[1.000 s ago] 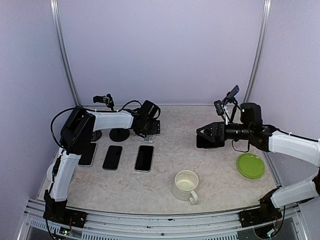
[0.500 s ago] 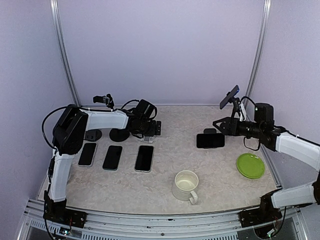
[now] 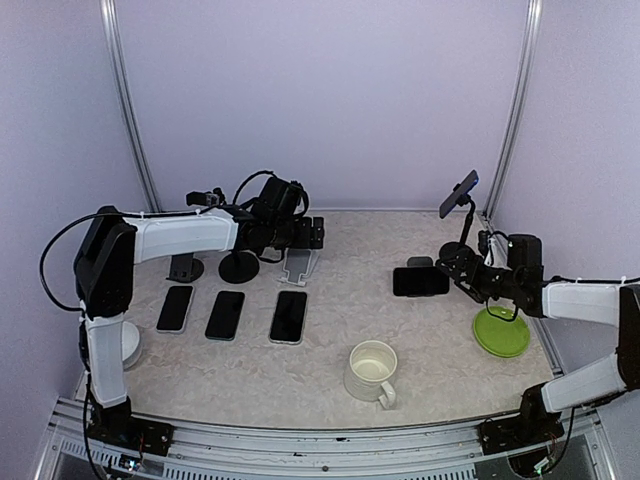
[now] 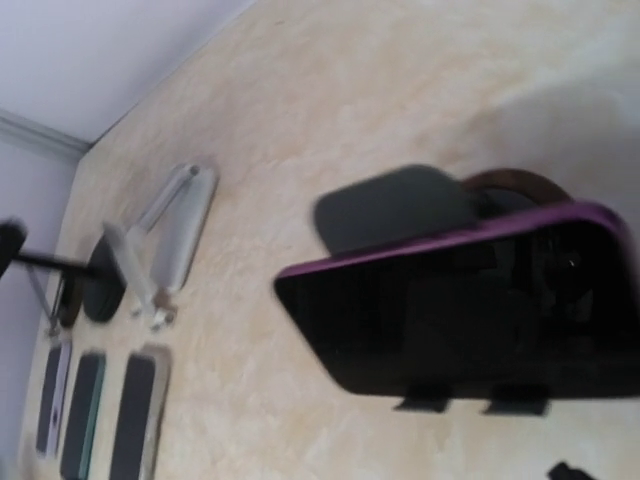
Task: Remove the phone from the phone stand
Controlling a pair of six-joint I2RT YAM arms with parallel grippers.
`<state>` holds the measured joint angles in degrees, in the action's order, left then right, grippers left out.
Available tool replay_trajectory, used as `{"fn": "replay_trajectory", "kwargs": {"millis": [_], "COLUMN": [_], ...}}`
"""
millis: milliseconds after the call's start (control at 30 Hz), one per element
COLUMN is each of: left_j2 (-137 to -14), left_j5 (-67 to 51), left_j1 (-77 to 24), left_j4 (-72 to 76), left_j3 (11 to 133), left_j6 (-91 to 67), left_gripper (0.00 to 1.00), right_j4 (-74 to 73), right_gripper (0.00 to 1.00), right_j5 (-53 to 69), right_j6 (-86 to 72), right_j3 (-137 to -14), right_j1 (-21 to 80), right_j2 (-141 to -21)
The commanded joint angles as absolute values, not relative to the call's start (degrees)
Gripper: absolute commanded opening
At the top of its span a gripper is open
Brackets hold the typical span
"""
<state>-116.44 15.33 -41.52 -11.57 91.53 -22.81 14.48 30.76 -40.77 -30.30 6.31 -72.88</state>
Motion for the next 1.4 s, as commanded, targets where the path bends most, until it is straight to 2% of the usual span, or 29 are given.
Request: {"fn": "replay_trajectory", "kwargs": {"millis": [0, 200, 400, 700, 1000, 1367], "left_j2": [-113.27, -111.12, -108.87, -108.78, -108.68, -108.18], "left_j5": [18.7, 21.08, 21.96, 24.92, 26.6, 27.6], "left_j1": [-42.72, -43.54, -44.3, -46.6, -47.55, -47.55], "left_j4": [-10.23, -9.74, -7.92, -9.05, -9.42, -9.67], "left_j3": [90.47, 88.9, 86.15, 87.44, 87.54, 86.72], "left_j6": [-22.33, -22.66, -23.44, -22.25, -22.32, -22.28], "left_gripper": [0.99, 0.99, 0.99, 0.99, 0.99, 0.99], "right_j4": [16.42, 14.59, 15.89, 21.85, 16.56, 19.07], "right_gripper": [1.0, 1.0, 1.0, 1.0, 1.0, 1.0], "right_j5": [22.02, 13.27, 12.63, 12.88, 4.88, 5.09], "right_j6": [-51.67, -66.29, -74.48, -81.71, -86.63, -91.15], "right_j3": [-29.09, -26.26, -26.19, -27.16, -32.89, -36.31], "right_j1": [5.7, 5.71, 5.71, 6.62, 10.89, 13.42], "right_j2": [-72.39, -72.04, -75.91, -83.51, -87.24, -94.33]}}
